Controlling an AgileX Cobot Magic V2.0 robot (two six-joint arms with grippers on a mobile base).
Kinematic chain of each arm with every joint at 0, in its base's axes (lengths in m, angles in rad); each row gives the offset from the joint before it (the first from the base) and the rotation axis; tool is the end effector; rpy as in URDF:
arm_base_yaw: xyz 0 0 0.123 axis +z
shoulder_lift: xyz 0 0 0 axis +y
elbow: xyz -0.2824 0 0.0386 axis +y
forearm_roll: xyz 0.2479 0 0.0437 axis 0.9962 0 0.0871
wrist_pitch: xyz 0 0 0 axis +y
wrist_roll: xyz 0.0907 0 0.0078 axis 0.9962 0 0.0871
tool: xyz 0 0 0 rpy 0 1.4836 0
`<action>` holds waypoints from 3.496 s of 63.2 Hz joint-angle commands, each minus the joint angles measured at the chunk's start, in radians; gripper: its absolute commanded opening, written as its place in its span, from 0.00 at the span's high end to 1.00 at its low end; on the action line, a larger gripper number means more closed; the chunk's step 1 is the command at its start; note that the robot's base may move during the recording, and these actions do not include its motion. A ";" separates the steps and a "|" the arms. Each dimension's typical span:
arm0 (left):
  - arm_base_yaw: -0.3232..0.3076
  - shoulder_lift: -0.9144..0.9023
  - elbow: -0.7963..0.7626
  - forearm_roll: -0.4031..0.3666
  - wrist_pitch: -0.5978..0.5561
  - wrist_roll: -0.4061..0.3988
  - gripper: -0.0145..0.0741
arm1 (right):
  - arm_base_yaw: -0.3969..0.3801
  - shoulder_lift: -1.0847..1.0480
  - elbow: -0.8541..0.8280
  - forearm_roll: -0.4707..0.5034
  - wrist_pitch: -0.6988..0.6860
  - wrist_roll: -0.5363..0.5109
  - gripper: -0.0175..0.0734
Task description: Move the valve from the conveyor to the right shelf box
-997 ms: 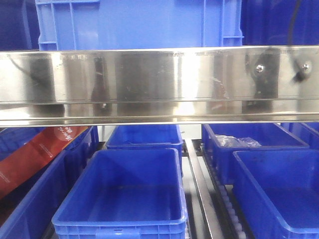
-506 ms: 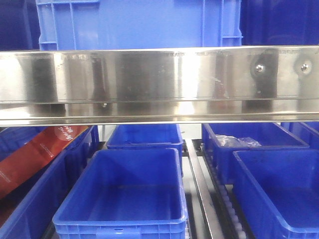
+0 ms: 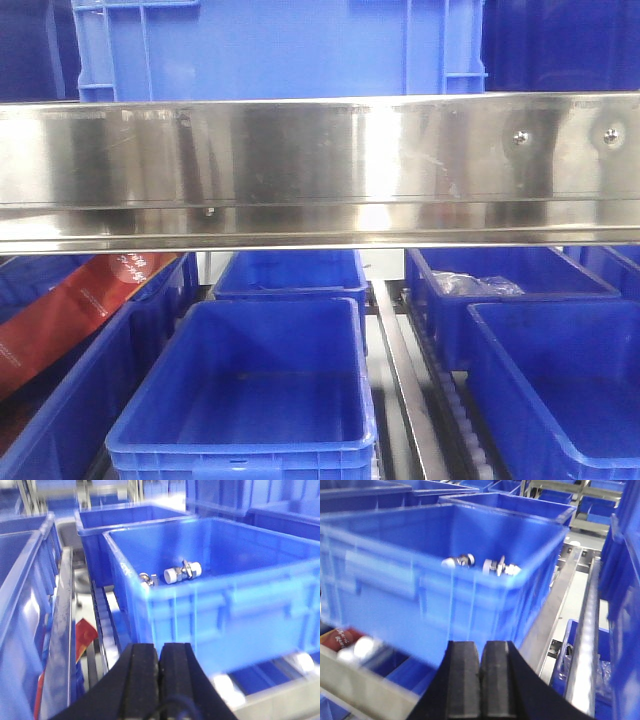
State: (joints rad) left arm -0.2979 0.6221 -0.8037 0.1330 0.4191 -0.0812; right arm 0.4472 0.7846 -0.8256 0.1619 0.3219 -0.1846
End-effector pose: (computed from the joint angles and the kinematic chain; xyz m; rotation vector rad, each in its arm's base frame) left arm 0.1150 -0.0302 0.3932 0.2500 1.7015 -0.1444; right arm 0.1446 0.0745 0.3864 -0.4561 1.7136 0.3470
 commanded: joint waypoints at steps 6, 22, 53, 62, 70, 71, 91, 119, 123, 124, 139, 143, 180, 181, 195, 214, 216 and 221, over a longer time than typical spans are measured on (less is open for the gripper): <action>-0.003 -0.123 0.184 -0.015 -0.091 -0.009 0.96 | 0.002 -0.158 0.213 -0.008 -0.144 -0.003 0.98; -0.003 -0.171 0.364 -0.028 -0.205 -0.009 0.96 | 0.002 -0.308 0.448 -0.008 -0.250 -0.003 0.98; -0.003 -0.171 0.377 -0.028 -0.217 -0.009 0.96 | 0.002 -0.319 0.498 -0.008 -0.285 -0.003 0.98; -0.003 -0.171 0.377 -0.028 -0.232 -0.009 0.96 | 0.002 -0.319 0.498 -0.008 -0.285 -0.003 0.98; -0.003 -0.171 0.377 -0.028 -0.234 -0.009 0.96 | 0.002 -0.319 0.498 -0.008 -0.285 -0.003 0.98; -0.003 -0.171 0.377 -0.028 -0.234 -0.009 0.96 | 0.002 -0.319 0.498 -0.008 -0.285 -0.003 0.98; 0.072 -0.234 0.420 -0.178 -0.268 0.081 0.96 | 0.002 -0.319 0.498 -0.008 -0.285 -0.003 0.98; 0.339 -0.602 0.771 -0.174 -0.334 0.081 0.96 | 0.002 -0.319 0.498 -0.008 -0.285 -0.003 0.98; 0.339 -0.622 0.804 -0.174 -0.360 0.081 0.96 | 0.002 -0.319 0.498 -0.008 -0.285 -0.003 0.98; 0.339 -0.622 0.804 -0.174 -0.369 0.081 0.96 | 0.002 -0.319 0.498 -0.008 -0.285 -0.003 0.98; 0.339 -0.622 0.804 -0.172 -0.344 0.081 0.96 | 0.002 -0.319 0.498 -0.008 -0.287 -0.003 0.98; 0.339 -0.622 0.804 -0.172 -0.356 0.081 0.96 | 0.002 -0.319 0.498 -0.008 -0.287 -0.003 0.98; 0.339 -0.622 0.804 -0.172 -0.359 0.081 0.96 | 0.002 -0.319 0.498 -0.008 -0.287 -0.003 0.98; 0.339 -0.622 0.804 -0.172 -0.359 0.081 0.96 | 0.002 -0.319 0.498 -0.008 -0.287 -0.003 0.98; 0.339 -0.622 0.804 -0.172 -0.359 0.081 0.96 | 0.002 -0.319 0.498 -0.008 -0.287 -0.003 0.98; 0.339 -0.622 0.804 -0.172 -0.359 0.081 0.96 | -0.246 -0.426 0.530 -0.085 -0.259 0.131 0.98; 0.339 -0.622 0.804 -0.172 -0.359 0.081 0.96 | -0.279 -0.451 0.543 -0.104 -0.259 0.162 0.98; 0.339 -0.622 0.804 -0.172 -0.359 0.081 0.96 | -0.354 -0.524 0.589 -0.111 -0.252 0.185 0.98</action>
State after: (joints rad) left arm 0.0387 0.0048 0.0026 -0.0365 0.0770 0.0000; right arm 0.1674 0.3270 -0.2748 0.0807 0.0679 -0.0458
